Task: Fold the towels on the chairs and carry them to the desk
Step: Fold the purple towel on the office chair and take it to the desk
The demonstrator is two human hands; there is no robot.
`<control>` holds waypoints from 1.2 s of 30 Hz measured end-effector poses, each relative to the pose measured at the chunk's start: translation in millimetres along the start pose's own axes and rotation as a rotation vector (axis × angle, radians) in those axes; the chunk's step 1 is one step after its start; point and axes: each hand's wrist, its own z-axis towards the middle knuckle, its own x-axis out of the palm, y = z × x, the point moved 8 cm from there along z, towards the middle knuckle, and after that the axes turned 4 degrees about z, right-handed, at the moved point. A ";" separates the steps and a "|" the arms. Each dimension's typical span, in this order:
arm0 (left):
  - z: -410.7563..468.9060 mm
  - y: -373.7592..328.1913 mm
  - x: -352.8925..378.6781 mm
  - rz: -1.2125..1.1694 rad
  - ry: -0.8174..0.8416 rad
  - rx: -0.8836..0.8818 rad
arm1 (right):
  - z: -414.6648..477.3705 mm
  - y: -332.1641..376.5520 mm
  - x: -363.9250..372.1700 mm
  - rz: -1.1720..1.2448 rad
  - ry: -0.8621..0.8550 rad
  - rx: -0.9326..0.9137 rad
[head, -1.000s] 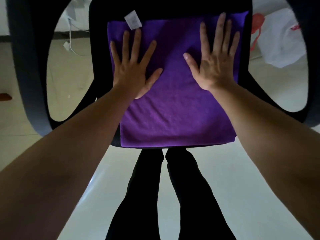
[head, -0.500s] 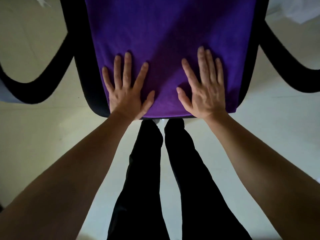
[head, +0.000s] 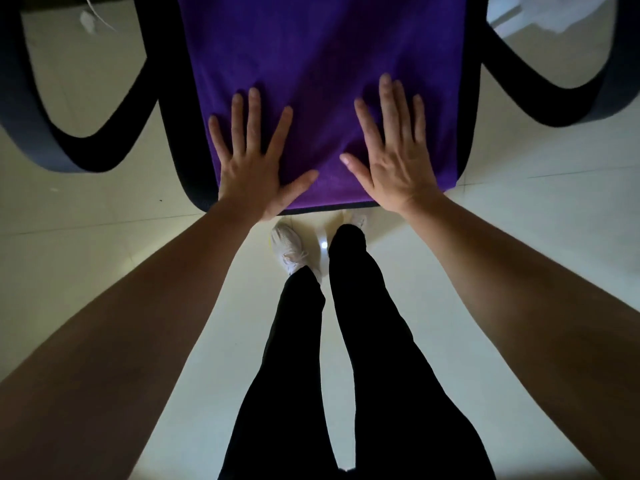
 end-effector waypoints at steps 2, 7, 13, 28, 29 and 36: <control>-13.7 -0.3 1.5 0.041 0.039 0.070 | -15.8 4.2 2.6 -0.018 0.107 -0.062; -38.4 5.2 11.5 0.138 0.050 0.132 | -43.9 -14.3 9.5 -0.141 0.262 -0.003; -60.8 2.4 14.1 0.133 -0.028 0.159 | -67.0 -27.3 -8.6 0.012 0.187 -0.047; -69.6 23.6 -27.1 0.062 0.120 0.108 | -79.8 -38.8 -48.1 -0.041 0.190 0.012; -76.1 24.8 -32.5 0.044 0.142 0.085 | -84.5 -35.3 -52.3 -0.021 0.236 0.016; -122.0 28.0 -38.4 -0.050 0.362 0.008 | -117.2 -15.7 -72.6 0.095 0.469 0.045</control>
